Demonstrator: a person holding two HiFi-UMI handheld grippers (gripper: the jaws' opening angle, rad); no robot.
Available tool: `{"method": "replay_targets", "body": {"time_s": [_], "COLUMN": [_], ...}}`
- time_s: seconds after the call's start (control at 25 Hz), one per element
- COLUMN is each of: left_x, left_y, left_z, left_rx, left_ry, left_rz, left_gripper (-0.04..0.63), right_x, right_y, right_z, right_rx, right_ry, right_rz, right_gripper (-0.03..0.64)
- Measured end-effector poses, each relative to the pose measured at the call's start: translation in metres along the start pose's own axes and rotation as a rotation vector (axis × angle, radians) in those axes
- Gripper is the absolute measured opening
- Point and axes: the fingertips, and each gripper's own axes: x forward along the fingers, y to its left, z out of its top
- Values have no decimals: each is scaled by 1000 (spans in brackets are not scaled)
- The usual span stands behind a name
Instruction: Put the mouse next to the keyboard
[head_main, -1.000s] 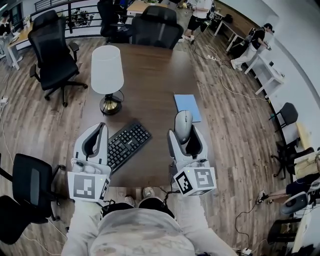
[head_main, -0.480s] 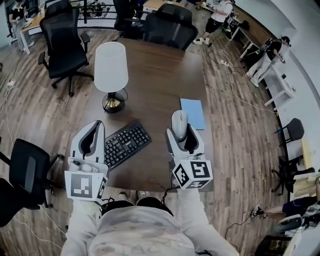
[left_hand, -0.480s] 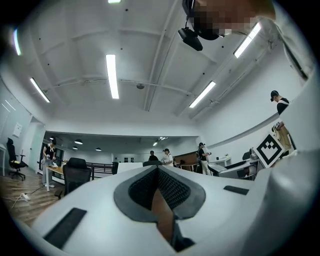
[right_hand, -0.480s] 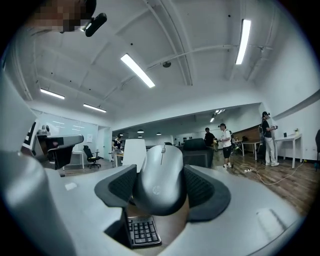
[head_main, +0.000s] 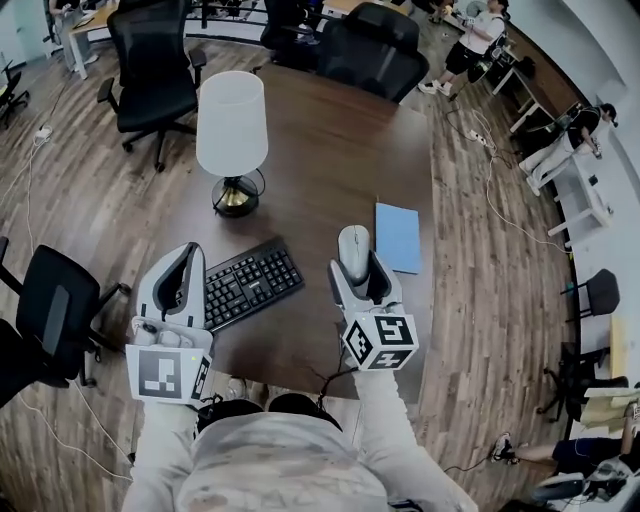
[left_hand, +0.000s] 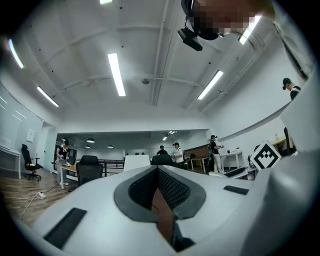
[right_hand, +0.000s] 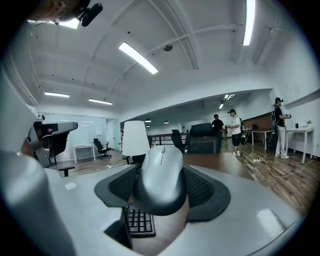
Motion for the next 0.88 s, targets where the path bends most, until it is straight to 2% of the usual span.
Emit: {"method": "replay_targets", "body": {"time_s": [0.32,0.88], "left_x": [1,-8], "left_y": [2,1], "left_z": [-20,-44], "left_rx": [0,7], "left_ry": [57,130], "left_rz": [91,187], "left_gripper": [5,5], "right_x": [34,75], "right_y": [-17,-35], "right_z": [-40,-112], "right_rx": [-4,-24], "right_ry": [107,288], "right_rz": [66,130], "right_gripper": [310,310]}}
